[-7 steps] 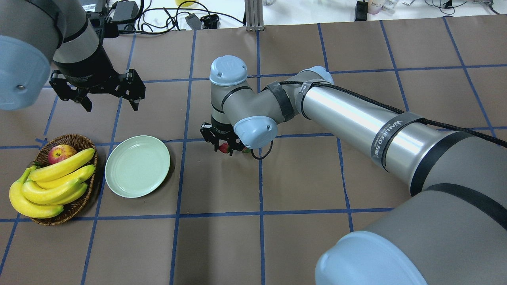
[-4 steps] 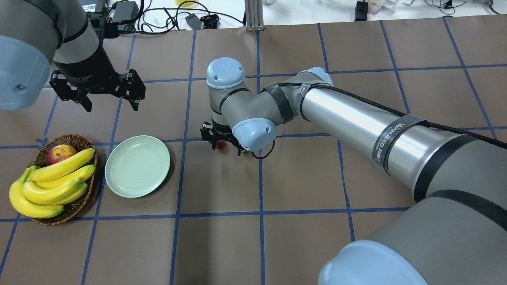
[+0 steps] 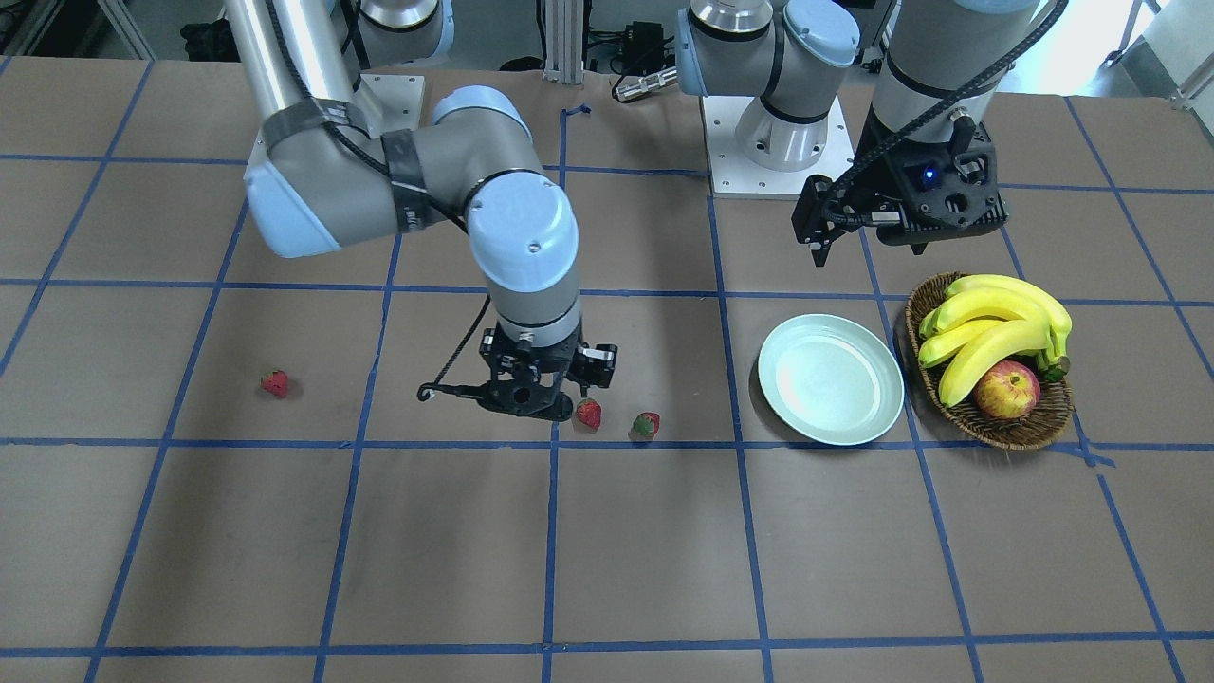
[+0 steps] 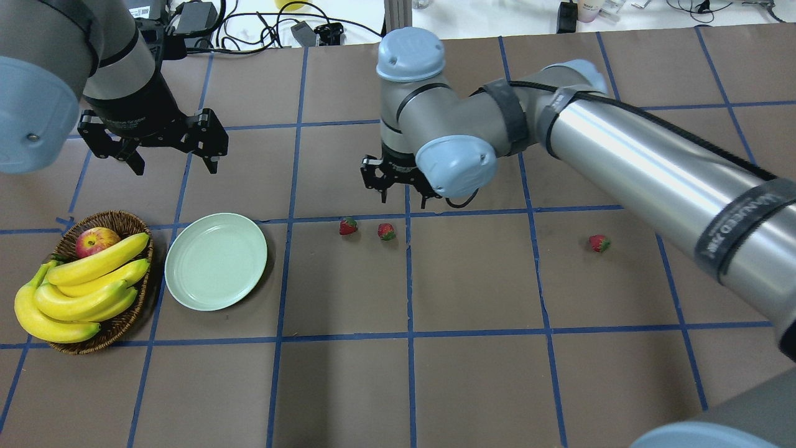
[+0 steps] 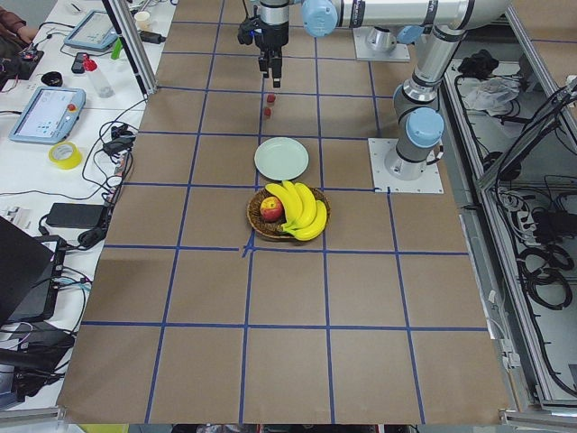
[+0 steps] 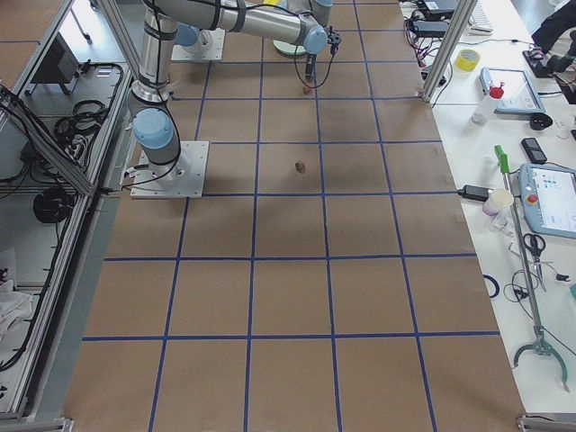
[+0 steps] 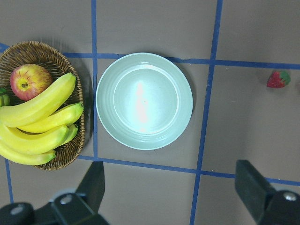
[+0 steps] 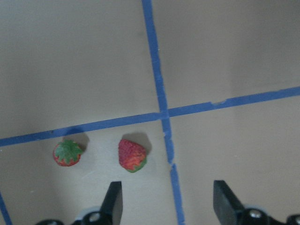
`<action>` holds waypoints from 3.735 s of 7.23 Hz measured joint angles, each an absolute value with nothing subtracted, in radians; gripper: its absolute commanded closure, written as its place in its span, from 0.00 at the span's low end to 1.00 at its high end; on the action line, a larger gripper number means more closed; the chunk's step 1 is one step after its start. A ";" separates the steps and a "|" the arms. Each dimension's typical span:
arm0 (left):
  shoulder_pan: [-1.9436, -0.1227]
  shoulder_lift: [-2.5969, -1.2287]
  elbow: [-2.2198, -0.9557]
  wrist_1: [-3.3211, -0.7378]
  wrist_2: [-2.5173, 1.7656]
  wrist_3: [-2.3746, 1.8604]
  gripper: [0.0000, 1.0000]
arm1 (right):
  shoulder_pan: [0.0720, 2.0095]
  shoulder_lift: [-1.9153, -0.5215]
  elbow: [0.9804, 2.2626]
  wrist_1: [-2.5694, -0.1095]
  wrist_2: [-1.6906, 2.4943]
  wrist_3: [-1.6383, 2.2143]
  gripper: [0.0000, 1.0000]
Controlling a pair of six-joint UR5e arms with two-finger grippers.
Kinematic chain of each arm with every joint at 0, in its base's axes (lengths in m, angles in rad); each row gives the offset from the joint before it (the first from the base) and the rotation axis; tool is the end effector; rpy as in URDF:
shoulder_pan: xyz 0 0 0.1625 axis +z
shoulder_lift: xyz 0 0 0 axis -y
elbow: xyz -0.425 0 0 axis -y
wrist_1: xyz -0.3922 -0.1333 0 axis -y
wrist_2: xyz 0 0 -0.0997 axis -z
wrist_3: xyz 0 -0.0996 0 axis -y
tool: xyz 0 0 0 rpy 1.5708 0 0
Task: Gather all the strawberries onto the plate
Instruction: 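Move the right gripper to the last strawberry and grasp it, then carry the strawberry toward the plate and release it on the table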
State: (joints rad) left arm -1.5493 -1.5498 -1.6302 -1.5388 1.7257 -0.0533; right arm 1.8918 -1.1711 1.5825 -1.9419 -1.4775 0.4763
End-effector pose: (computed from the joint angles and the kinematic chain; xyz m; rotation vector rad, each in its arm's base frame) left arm -0.1075 -0.4845 0.4733 -0.1109 2.9845 0.0059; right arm 0.3311 -0.5438 0.2941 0.2410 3.0597 0.1126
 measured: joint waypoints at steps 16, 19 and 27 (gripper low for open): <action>-1.552 -1.548 -1.644 -1.532 1.727 -0.053 0.00 | 1.329 -1.319 2.115 -2.292 -1.587 -0.293 0.81; -1.553 -1.549 -1.644 -1.532 1.726 -0.054 0.00 | 1.565 -1.333 1.997 -2.189 -1.543 0.112 0.81; -1.551 -1.545 -1.663 -1.485 1.727 -0.072 0.00 | 2.024 -1.088 1.729 -2.180 -1.253 0.745 0.38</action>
State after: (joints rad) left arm -1.5509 -1.5453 -1.6631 -1.4850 1.7271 -0.0723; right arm 2.0241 -1.0880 1.7286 -2.1797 -1.2531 0.7446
